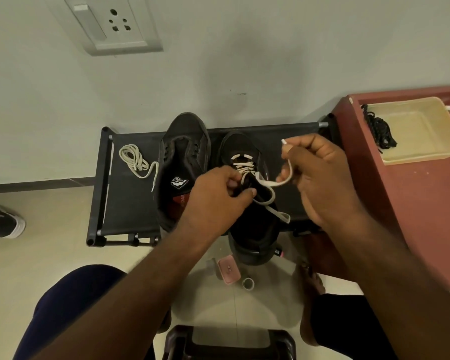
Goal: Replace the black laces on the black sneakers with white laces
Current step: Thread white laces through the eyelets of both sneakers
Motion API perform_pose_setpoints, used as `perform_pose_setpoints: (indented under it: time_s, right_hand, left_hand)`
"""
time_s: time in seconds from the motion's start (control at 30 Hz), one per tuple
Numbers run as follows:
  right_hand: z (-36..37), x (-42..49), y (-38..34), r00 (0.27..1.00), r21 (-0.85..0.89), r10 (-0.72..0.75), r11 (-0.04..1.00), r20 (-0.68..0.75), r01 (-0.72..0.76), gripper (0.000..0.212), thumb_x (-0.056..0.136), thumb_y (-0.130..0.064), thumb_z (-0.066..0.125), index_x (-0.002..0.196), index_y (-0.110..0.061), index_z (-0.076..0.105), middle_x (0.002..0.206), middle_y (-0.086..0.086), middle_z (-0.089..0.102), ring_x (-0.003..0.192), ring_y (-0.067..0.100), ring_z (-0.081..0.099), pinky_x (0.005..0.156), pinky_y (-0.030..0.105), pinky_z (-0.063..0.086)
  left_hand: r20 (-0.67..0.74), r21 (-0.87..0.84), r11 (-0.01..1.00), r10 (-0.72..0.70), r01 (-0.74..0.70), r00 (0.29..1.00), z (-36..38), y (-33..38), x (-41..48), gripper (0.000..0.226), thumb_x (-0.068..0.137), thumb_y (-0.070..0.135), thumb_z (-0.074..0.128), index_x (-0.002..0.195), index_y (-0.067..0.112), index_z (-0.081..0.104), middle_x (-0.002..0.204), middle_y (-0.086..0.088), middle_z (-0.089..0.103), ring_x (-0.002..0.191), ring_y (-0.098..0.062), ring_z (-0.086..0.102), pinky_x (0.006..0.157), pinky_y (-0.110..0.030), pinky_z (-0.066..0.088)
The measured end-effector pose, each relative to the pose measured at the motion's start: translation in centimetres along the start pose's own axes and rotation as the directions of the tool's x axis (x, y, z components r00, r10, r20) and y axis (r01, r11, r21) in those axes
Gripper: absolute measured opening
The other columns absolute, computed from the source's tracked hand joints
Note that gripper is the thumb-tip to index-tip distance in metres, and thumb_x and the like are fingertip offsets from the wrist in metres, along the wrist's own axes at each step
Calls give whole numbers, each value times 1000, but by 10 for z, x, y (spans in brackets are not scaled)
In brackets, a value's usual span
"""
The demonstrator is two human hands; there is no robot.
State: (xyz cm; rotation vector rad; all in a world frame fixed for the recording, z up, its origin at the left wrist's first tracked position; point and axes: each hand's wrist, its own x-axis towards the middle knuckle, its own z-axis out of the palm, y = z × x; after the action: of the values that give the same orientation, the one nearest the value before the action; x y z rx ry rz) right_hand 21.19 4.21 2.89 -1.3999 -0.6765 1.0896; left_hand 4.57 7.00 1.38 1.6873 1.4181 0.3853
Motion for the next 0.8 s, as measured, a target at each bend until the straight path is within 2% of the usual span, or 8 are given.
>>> perform_pose_setpoints:
  time_s: [0.07,0.13,0.2,0.27,0.4,0.57,0.67,0.8]
  right_hand:
    - [0,-1,0,997,-23,68,997,21,-67,13,93,-3,62,85,-13,65,60,-3,57,44,8,44,44,23,39]
    - [3,-6,6,995,-298,49,954,91,-19,9,91,-7,67,85,-14,69,59,-11,60,45,1,50,46,16,39]
    - [7,-10,15,988,-614,-18,782,153,110,5,87,-14,71,85,-19,72,66,-11,66,56,-2,59,54,16,45]
    - [11,-12,22,980,-758,-38,629,194,175,3,85,-20,71,85,-23,73,73,-12,67,67,1,63,61,21,52]
    - [21,-16,29,978,-836,-41,512,205,197,3,86,-24,71,85,-26,72,80,-13,59,72,7,59,66,28,52]
    - [33,-20,33,983,-899,-53,398,176,182,11,92,-31,67,100,-26,73,97,-8,58,85,14,60,71,29,47]
    - [35,-21,35,983,-905,-86,386,160,181,12,93,-31,65,100,-26,73,96,-8,57,83,14,59,69,28,45]
    - [37,-22,38,983,-889,-112,422,143,178,10,93,-30,64,95,-26,73,92,-8,58,79,12,58,67,30,49]
  left_hand:
    - [10,99,995,-10,9,1000,5,-2,-3,25,88,27,72,111,19,67,97,7,66,84,-4,62,76,-17,52]
    - [-5,105,994,-11,11,1000,6,-2,-3,17,91,22,68,108,16,70,96,3,70,85,-9,65,78,-24,55]
    - [-16,38,999,-26,26,1000,4,-6,0,10,93,17,65,98,14,73,87,0,72,80,-12,67,76,-31,56]
    - [-6,-44,996,-78,78,997,1,-9,2,10,94,16,63,92,16,73,79,1,72,73,-12,68,71,-32,57]
    - [34,-108,986,-124,127,992,0,-14,3,15,96,13,60,90,18,73,79,1,72,76,-12,70,75,-36,60]
    - [48,-138,979,-147,153,988,2,-20,8,15,95,12,60,91,19,73,82,1,73,80,-13,70,80,-41,60]
    - [41,-136,979,-144,149,989,2,-20,9,15,95,12,60,91,20,73,80,1,73,79,-13,70,79,-40,60]
    - [41,-152,979,-128,133,991,2,-22,9,15,94,12,61,92,21,72,80,3,73,78,-12,70,78,-39,60]
